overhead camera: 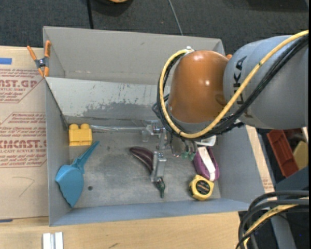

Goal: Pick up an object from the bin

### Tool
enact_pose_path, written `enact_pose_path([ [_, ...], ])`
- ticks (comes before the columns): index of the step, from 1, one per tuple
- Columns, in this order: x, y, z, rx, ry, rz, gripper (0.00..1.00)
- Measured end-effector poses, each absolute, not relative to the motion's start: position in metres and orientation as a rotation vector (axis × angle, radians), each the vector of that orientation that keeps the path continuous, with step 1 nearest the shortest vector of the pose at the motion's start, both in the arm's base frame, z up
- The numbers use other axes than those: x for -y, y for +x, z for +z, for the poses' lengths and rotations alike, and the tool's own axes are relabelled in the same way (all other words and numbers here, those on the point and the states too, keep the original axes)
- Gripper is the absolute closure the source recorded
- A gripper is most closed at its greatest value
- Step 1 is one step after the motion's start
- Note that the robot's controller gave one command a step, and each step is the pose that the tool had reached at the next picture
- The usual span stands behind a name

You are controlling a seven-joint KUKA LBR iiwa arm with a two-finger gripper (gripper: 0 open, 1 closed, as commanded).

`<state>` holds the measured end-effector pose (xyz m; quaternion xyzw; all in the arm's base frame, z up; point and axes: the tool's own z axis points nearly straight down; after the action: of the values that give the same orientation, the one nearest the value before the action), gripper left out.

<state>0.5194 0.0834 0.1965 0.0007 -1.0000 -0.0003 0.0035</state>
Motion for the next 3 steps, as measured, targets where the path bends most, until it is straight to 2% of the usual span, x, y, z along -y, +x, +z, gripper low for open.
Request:
enact_pose_path([
  [1, -0.083, 0.521, 0.201, 3.143, 0.000, -0.002, 0.00],
  [2, -0.066, 0.541, 0.129, 3.144, -0.036, -0.004, 0.00],
  [3, -0.055, 0.552, 0.066, 3.135, -0.176, -0.003, 0.00],
])
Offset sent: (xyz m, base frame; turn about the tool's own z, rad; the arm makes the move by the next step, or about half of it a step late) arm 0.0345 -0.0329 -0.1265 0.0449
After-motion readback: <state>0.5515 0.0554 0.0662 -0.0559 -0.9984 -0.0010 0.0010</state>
